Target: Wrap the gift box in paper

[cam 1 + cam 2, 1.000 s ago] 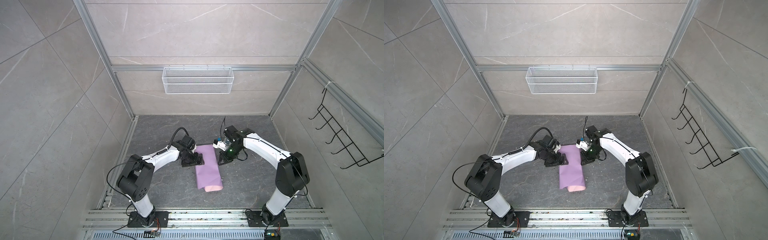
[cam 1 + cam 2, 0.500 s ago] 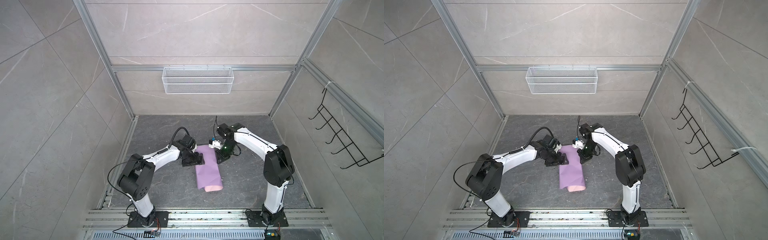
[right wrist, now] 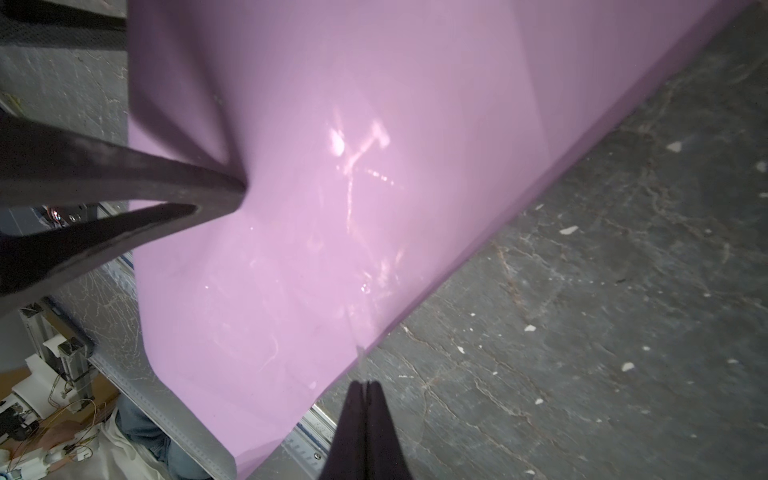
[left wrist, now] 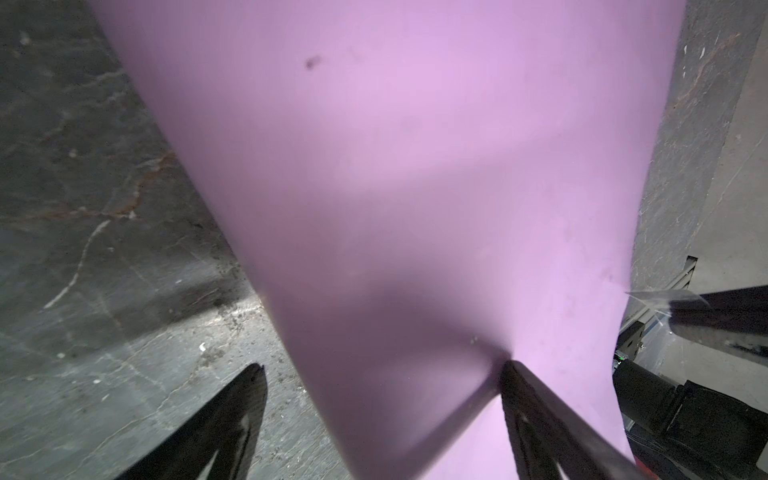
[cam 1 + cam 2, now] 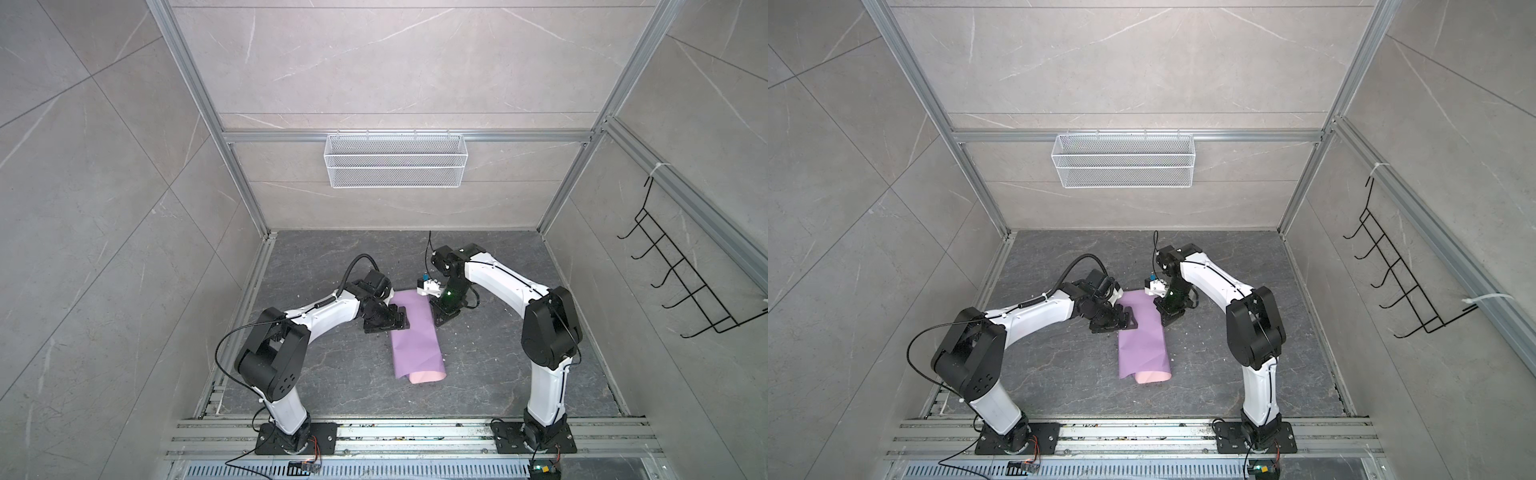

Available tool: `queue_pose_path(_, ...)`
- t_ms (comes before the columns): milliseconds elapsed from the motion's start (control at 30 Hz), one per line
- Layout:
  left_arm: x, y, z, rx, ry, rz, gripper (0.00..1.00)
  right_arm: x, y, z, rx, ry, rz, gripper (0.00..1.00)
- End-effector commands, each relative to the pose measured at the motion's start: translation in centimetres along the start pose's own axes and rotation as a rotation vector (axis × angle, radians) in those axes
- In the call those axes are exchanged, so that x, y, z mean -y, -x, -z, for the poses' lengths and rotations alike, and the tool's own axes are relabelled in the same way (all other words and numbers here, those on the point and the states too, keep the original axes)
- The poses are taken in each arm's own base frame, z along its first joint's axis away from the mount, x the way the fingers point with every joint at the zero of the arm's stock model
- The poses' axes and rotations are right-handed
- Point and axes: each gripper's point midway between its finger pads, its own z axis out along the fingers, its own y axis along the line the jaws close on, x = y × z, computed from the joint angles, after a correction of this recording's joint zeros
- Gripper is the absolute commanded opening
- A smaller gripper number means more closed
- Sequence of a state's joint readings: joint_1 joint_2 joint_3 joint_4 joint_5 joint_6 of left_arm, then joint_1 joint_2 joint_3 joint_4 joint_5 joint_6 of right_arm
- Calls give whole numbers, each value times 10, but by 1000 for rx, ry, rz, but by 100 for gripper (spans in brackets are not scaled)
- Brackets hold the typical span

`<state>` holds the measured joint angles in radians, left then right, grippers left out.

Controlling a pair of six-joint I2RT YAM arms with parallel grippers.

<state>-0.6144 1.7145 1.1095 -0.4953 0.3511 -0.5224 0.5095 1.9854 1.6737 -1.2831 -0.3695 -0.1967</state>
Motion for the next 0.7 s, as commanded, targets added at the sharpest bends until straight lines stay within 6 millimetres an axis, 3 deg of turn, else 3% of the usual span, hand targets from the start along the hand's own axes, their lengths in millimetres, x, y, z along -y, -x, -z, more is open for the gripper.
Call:
queue_pose_path(0,-41,-22,-21,-72,159,27,89,2,0,-5,-31,-9,9,0)
queue_pose_path(667,-42,-23,-21,-74,164,26,89,12,10,-10,-31,-44,-8,0)
